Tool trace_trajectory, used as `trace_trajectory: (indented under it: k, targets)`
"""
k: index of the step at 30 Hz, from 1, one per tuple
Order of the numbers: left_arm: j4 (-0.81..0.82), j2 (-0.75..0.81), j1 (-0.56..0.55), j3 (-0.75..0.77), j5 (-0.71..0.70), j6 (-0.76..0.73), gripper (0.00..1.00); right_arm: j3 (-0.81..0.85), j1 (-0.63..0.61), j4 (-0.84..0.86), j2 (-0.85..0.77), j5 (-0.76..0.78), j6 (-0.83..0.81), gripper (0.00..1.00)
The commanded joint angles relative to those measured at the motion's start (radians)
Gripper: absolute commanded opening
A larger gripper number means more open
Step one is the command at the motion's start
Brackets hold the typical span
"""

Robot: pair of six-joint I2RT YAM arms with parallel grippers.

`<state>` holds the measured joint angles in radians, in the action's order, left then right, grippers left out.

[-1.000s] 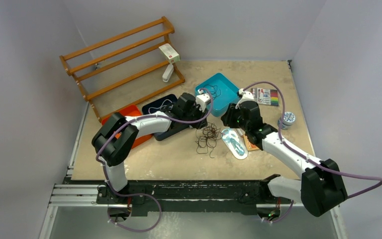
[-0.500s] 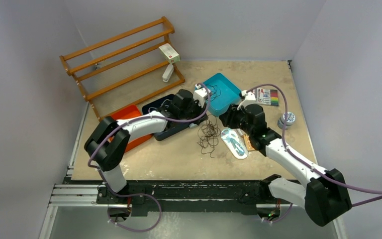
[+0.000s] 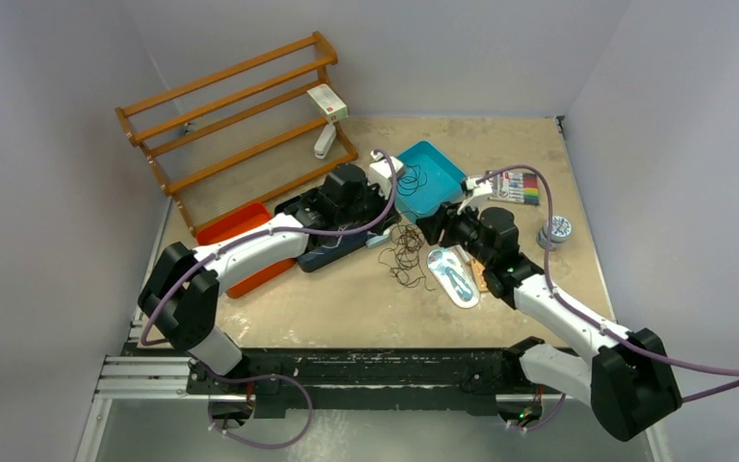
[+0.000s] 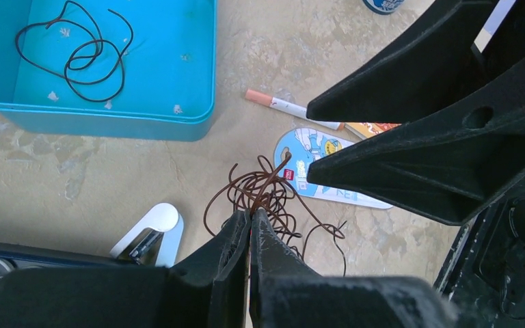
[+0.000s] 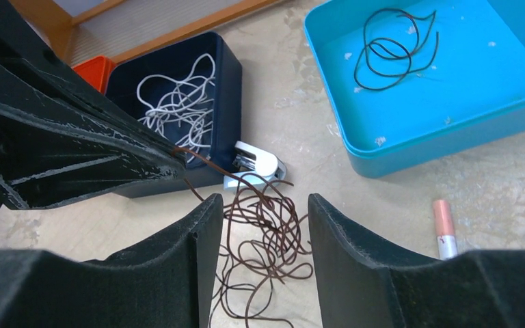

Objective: Untangle the cables

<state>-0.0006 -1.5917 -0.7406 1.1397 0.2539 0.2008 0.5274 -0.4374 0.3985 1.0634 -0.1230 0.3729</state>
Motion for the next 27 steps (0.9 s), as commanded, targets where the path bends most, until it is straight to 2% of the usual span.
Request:
trace_trajectory:
  k: [1,5,16,18,23,25,27]
  targets:
    - [-0.03,0.052,-0.008,0.06,-0.014,0.018,0.0,-0.015,0.003,0.171,0.023,-0.062,-0.033,0.52]
    - [-0.06,0.053,-0.013,0.08,-0.007,0.01,0.0,-0.014,0.004,0.273,0.072,-0.091,-0.042,0.53]
    - [-0.073,0.067,-0.017,0.086,0.019,0.0,0.0,0.023,0.003,0.358,0.194,-0.155,-0.097,0.51]
    - [-0.074,0.068,-0.017,0.084,0.024,-0.001,0.0,0.019,0.003,0.384,0.2,-0.167,-0.093,0.45]
    - [-0.071,0.075,-0.018,0.069,0.004,-0.005,0.0,0.01,0.003,0.424,0.187,-0.216,-0.096,0.16]
    - [-0.061,0.086,-0.018,0.058,-0.007,-0.004,0.01,0.01,0.003,0.42,0.181,-0.243,-0.111,0.11]
    - [-0.05,0.091,-0.017,0.048,-0.016,-0.005,0.08,0.013,0.003,0.408,0.178,-0.269,-0.124,0.07]
